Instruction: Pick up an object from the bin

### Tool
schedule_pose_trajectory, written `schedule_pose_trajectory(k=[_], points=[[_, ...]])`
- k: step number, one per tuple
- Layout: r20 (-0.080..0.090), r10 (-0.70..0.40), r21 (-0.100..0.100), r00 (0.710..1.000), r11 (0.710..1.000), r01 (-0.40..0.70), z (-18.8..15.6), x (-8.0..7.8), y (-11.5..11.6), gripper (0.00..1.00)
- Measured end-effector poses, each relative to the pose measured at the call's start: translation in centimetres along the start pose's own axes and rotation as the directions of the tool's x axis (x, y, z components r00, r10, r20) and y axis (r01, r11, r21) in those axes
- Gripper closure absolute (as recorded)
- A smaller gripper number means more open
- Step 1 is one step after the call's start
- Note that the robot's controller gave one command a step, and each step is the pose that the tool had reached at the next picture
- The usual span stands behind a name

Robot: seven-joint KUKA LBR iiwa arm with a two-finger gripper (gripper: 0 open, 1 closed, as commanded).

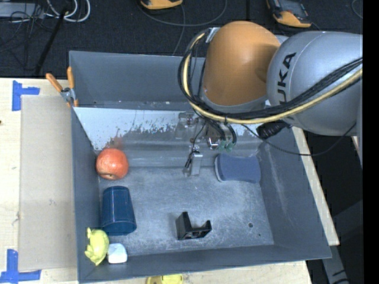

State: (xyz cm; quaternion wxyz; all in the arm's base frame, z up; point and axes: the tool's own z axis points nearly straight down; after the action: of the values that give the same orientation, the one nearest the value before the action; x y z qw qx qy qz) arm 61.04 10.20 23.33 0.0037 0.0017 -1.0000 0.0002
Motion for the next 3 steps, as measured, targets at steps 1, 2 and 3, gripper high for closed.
schedule_pose_trajectory(k=[1,2,3], points=[[0.008,0.002,-0.001,1.000,1.000,-0.002,-0.5,-0.1,-0.1,0.00],[0.012,-0.070,-0.001,0.997,0.998,0.070,4.4,0.8,-4.3,0.00],[0.008,-0.232,0.002,0.973,0.973,0.232,9.3,1.2,-5.2,0.00]])
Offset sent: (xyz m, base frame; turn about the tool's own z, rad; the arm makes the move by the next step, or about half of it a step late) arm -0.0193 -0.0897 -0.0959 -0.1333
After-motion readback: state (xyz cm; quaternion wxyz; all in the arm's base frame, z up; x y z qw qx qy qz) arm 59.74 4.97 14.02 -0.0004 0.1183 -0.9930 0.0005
